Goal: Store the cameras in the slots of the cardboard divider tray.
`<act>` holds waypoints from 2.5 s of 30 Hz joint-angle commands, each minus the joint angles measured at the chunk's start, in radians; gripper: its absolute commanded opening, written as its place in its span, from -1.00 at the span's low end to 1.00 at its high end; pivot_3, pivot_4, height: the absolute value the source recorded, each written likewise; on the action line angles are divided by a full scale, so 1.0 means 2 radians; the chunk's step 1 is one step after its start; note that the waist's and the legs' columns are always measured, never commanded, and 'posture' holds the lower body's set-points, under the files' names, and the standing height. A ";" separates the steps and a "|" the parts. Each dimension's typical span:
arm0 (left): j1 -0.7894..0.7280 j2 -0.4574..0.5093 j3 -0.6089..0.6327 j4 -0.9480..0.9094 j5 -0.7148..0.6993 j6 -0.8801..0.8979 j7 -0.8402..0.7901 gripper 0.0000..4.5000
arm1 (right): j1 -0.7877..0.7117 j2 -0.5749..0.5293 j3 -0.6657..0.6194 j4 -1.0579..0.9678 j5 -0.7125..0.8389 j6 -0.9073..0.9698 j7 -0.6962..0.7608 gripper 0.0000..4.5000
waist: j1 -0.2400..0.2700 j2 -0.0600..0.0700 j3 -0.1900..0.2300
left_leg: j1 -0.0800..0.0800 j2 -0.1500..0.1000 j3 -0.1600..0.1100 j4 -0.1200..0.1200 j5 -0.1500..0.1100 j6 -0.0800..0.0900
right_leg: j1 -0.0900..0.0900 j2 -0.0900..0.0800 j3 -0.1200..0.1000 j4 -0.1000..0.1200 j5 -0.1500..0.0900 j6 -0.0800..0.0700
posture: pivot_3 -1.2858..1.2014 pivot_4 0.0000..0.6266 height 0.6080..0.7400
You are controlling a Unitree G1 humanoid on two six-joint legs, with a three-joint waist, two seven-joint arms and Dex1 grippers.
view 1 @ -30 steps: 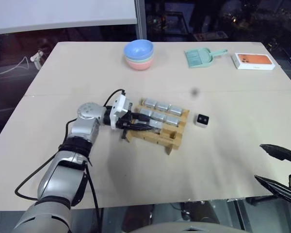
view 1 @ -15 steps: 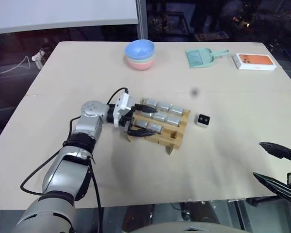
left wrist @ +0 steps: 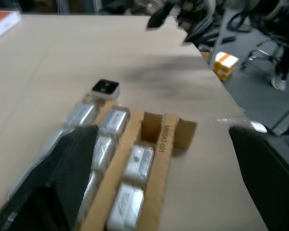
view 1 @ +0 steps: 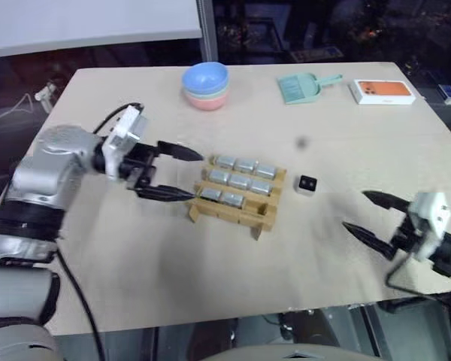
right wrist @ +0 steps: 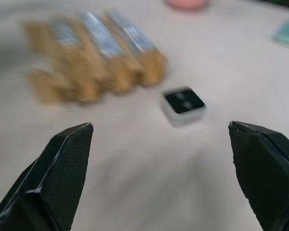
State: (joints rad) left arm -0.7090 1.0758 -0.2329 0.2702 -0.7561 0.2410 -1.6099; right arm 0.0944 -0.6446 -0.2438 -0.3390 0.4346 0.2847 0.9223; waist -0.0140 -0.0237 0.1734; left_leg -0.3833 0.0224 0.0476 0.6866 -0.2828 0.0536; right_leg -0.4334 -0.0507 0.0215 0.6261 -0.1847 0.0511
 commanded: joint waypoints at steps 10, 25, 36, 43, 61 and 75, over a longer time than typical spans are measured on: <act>0.071 0.071 0.078 -0.126 -0.037 0.068 -0.002 0.98 | -0.242 0.014 0.147 0.272 -0.109 -0.009 0.013 1.00 | 0.003 0.000 0.001 | -0.009 -0.001 0.001 0.001 0.000 0.000 | -0.007 0.000 -0.001 0.000 0.002 0.000 | 0.03 -0.52 1.00; 0.102 0.035 0.116 -0.135 -0.002 0.076 -0.002 0.98 | -0.307 0.063 0.171 0.343 -0.127 -0.083 0.048 1.00 | -0.001 0.000 0.001 | -0.008 0.000 0.001 0.001 0.000 0.000 | -0.007 0.001 0.000 0.000 0.002 -0.001 | 0.03 -0.52 1.00; 0.077 0.013 0.088 -0.104 0.033 0.092 -0.002 1.00 | -0.287 0.047 0.167 0.319 -0.131 -0.099 0.055 -0.11 | 0.001 0.000 0.001 | -0.008 -0.001 0.002 0.001 0.000 0.000 | -0.007 0.001 -0.001 0.000 0.003 0.000 | 0.03 -0.52 1.00; 0.030 -0.138 0.085 -0.087 0.025 0.206 0.138 1.00 | -0.302 0.040 0.216 0.230 -0.248 -0.201 -0.020 -0.11 | 0.000 0.000 0.001 | -0.008 -0.001 0.001 0.002 0.000 0.000 | -0.007 0.001 -0.001 0.001 0.003 0.000 | 0.03 -0.52 1.00; -0.028 -0.251 0.081 -0.056 0.038 0.289 0.210 1.00 | -0.349 0.086 0.269 0.154 -0.384 -0.393 -0.139 -0.11 | -0.014 0.000 0.001 | -0.007 -0.001 0.000 0.001 0.002 -0.003 | -0.007 0.001 0.001 0.003 0.003 0.000 | 0.03 -0.52 1.00; -0.023 -0.256 0.087 -0.071 0.036 0.297 0.207 1.00 | -0.304 0.008 0.227 0.168 -0.356 -0.378 -0.127 -0.11 | -0.011 0.000 0.001 | -0.007 -0.001 0.000 0.001 0.001 -0.002 | -0.007 0.001 0.001 0.003 0.003 0.000 | 0.03 -0.52 1.00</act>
State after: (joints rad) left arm -0.7448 0.5604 -0.0861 0.1650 -0.6701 0.8302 -1.1847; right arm -0.5022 -0.6224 0.2392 0.0403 -0.3031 -0.4665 0.6713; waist -0.0368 -0.0245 0.1753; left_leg -0.3970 0.0204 0.0478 0.6895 -0.2799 0.0492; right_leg -0.4475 -0.0485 0.0234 0.6315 -0.1790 0.0508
